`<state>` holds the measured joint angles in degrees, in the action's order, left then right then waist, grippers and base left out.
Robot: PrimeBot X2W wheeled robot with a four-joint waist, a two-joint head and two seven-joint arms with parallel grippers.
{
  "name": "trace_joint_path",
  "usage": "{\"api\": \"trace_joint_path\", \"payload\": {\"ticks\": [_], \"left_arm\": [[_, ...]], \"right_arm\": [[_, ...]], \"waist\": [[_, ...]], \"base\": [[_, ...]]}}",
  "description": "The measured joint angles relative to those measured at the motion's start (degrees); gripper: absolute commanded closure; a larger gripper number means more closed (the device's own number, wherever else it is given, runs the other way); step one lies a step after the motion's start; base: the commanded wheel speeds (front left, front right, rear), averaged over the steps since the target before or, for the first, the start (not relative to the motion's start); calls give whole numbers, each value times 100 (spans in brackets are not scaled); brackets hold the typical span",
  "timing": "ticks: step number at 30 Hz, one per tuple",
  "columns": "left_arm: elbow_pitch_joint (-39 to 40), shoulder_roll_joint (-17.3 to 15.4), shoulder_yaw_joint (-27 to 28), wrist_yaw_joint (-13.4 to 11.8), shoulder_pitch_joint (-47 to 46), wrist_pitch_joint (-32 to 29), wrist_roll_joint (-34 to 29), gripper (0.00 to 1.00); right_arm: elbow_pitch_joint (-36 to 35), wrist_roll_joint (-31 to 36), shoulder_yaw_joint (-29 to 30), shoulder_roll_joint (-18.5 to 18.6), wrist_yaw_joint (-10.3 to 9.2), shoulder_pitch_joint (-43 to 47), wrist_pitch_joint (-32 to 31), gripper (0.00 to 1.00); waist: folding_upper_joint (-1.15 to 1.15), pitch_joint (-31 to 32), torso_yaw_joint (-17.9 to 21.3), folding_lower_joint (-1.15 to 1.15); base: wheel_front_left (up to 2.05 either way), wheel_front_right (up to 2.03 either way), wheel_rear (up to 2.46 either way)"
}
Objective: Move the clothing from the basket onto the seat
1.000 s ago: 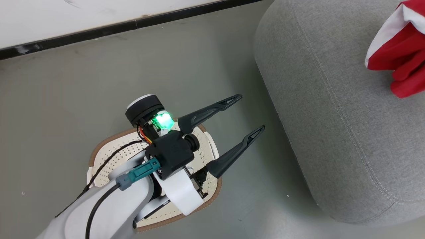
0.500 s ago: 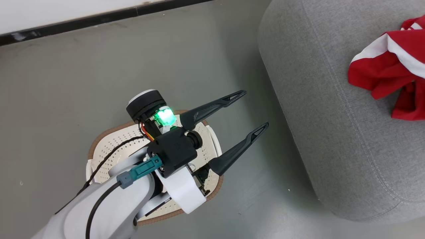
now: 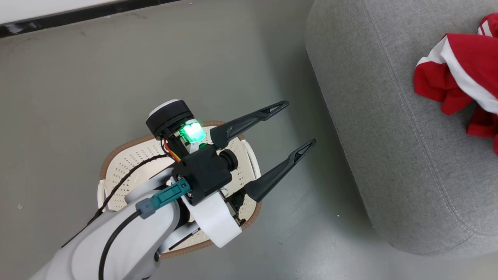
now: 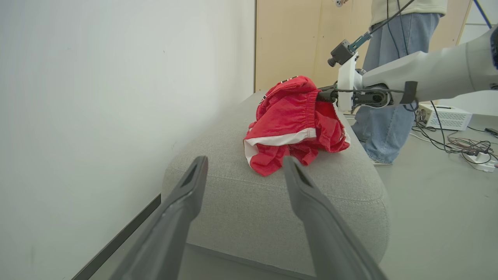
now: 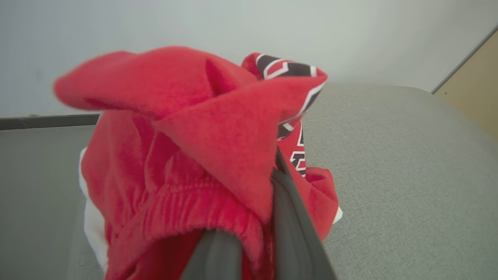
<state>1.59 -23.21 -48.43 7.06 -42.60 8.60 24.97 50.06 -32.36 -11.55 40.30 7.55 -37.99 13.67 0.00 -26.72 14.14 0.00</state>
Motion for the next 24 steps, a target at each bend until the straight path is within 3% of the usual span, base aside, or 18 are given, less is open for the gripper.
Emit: {"api": "trace_joint_path", "payload": {"ticks": [8,19,20,22,23,24], "left_arm": [[12,3,-4,0,-9,25,-9,0],[-43,30,-94,0,-9,110,-9,0],[-49,35,-103,0,-9,118,-9,0],[-58,49,-134,0,-7,145,-9,0],[-64,57,-151,0,-3,152,-9,0],[-69,60,-168,0,-1,152,-9,0]], "right_arm": [[44,1,-36,-253,0,67,1,100],[185,-4,-124,-279,0,150,1,100],[200,-4,-134,-279,0,160,2,83],[223,4,-140,-278,0,160,2,60],[234,9,-140,-279,0,159,2,60],[246,11,-142,-279,0,159,2,50]], "waist": [[0,-35,49,0],[0,12,105,0],[0,22,108,0],[0,43,114,0],[0,54,117,0],[0,66,120,0]], "base": [[0,0,0],[0,0,0],[0,0,0],[0,0,0],[0,0,0],[0,0,0]]}}
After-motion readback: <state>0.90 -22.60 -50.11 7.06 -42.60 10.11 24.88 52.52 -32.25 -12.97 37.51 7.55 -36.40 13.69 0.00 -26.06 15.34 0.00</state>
